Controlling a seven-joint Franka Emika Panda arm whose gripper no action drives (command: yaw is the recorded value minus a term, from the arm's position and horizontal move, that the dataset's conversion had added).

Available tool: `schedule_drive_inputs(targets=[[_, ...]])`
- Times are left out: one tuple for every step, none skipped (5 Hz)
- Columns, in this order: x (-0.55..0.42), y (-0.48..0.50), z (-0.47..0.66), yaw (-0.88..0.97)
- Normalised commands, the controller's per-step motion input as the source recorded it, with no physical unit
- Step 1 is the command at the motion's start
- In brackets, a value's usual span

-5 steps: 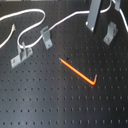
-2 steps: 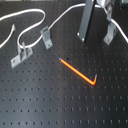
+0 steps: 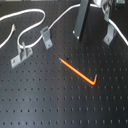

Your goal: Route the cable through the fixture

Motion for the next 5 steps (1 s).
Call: schedule_drive_inputs(targets=[[-0.132, -0.119, 0.23, -0.26], [-0.007, -0.007, 0.0, 0.0], [-0.225, 0.093, 0.0, 0.1], [-0.315, 0.117, 0.0, 0.36], [0.0, 0.0, 0.02, 0.0]])
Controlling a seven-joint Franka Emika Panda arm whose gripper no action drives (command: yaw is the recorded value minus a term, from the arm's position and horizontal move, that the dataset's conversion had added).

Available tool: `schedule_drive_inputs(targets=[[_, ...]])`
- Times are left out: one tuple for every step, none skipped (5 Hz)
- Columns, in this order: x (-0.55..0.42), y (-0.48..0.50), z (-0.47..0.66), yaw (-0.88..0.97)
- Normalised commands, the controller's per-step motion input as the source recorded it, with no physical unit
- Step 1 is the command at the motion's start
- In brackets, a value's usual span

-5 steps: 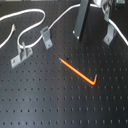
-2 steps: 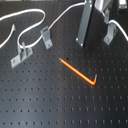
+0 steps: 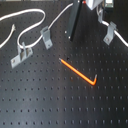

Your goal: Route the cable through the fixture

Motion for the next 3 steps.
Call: schedule_drive_inputs(targets=[[-0.128, 0.175, 0.24, -0.19], [-0.063, 0.147, 0.24, -0.59], [0.022, 0.194, 0.04, -0.51]])
